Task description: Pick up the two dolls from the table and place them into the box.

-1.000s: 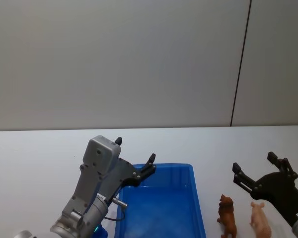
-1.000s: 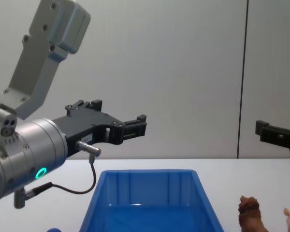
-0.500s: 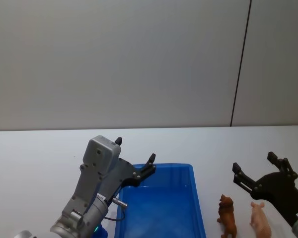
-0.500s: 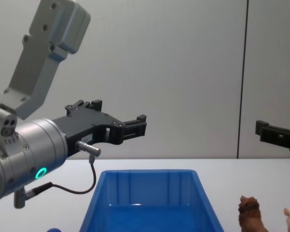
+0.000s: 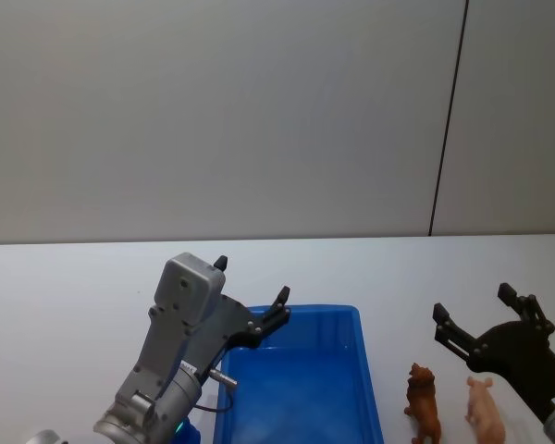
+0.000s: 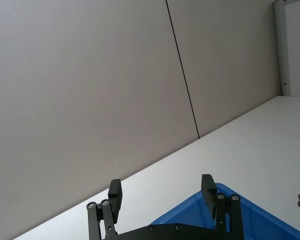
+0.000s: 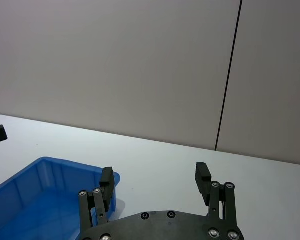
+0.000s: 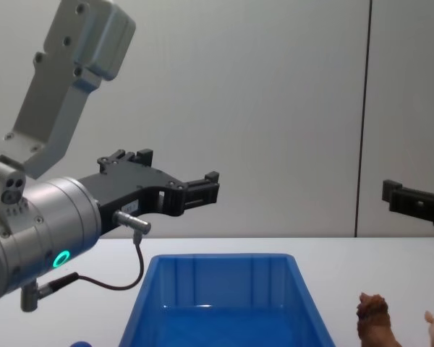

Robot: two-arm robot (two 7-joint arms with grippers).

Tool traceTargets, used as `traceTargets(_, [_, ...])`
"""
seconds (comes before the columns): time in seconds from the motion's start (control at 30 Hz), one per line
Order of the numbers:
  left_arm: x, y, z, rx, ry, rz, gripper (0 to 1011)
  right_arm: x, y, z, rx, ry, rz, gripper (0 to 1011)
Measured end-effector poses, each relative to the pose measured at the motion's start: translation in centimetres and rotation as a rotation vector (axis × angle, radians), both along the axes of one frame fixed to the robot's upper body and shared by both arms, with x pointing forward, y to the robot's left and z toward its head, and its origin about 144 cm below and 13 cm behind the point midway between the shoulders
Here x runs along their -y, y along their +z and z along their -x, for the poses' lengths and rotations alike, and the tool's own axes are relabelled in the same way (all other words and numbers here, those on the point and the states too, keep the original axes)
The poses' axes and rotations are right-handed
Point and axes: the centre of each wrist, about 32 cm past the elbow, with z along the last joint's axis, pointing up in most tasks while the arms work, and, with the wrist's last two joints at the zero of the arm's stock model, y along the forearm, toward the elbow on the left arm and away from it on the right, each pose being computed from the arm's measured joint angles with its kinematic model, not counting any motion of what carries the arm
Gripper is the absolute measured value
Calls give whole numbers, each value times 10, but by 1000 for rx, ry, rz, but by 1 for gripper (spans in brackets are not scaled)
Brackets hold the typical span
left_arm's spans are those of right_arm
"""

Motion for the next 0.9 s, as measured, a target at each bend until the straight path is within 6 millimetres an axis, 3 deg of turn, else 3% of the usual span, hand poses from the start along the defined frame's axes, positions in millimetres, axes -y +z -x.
traceTargets(0.9, [0,0,0,0,0,0,1001,-5,-3,5,-125,-102,-1,1001])
